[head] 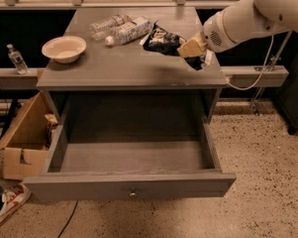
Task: Place blue chip bag into top drawer
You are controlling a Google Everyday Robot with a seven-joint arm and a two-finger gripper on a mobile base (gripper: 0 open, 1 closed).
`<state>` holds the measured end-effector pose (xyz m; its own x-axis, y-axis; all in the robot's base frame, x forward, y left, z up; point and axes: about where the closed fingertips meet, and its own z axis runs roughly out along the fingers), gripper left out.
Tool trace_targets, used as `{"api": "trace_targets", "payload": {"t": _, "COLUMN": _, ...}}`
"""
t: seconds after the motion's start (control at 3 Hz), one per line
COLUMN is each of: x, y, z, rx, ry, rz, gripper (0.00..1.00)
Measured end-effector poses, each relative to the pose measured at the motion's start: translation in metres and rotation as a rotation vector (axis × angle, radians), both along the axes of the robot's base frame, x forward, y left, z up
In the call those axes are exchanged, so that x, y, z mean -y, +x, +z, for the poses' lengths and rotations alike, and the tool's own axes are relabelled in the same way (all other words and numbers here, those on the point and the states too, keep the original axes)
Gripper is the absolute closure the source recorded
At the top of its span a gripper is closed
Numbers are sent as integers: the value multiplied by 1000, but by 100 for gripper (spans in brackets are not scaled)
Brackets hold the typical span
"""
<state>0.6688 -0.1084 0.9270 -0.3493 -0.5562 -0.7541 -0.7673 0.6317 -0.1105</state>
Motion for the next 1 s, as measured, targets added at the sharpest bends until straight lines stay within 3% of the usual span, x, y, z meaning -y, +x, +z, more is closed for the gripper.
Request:
{"api": "trace_targets", "payload": {"t": 0.33, "x": -2, "y": 0, "z": -1, "rx": 4, "ry": -3, "rz": 10, "gripper": 100}}
{"api": "trace_targets", "payload": {"t": 0.67, "x": -6, "y": -26, "z": -10, "rx": -28, "ry": -31, "rz": 79, "gripper": 100}}
{"api": "trace_targets", "payload": {"t": 1.0, "x": -9, "y": -76, "z": -29, "rx": -30, "ry": -115, "rz": 225, "gripper": 100}}
